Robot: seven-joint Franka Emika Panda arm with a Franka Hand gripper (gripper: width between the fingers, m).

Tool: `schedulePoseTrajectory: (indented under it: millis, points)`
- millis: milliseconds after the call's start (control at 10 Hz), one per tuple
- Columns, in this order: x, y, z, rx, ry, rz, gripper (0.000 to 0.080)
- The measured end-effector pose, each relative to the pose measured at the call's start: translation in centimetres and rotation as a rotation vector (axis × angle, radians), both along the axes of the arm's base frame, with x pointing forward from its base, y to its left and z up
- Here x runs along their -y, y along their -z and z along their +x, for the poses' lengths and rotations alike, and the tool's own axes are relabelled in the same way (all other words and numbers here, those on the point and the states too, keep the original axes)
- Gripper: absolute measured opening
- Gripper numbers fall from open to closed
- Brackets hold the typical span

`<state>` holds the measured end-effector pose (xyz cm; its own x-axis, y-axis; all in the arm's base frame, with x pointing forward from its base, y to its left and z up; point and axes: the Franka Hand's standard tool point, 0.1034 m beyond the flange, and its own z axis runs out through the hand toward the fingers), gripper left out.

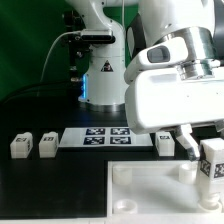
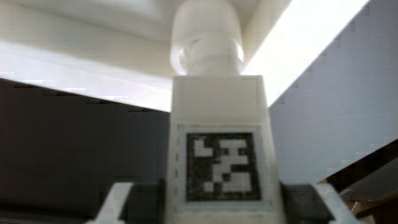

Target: Assemble one leg

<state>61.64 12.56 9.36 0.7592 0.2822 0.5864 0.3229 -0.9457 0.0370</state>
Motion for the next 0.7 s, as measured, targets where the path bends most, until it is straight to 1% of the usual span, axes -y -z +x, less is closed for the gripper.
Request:
schedulePoseTrajectory:
  millis: [100,200,300,500,700]
  points:
    - [0.0,0.0,0.1,0.002,-0.002,-0.002,0.0294]
    - [0.4,0.1,0.4,0.007,0.001,-0.004,0.0294]
    - [0.9,0.5,0.3,-0.001,0.0,-0.01,0.0294]
    - [0.9,1.2,0.1,-0.012,0.0,-0.011,0.0294]
    - [1.0,1.3,0.3,0.0,0.0,-0.01,0.0294]
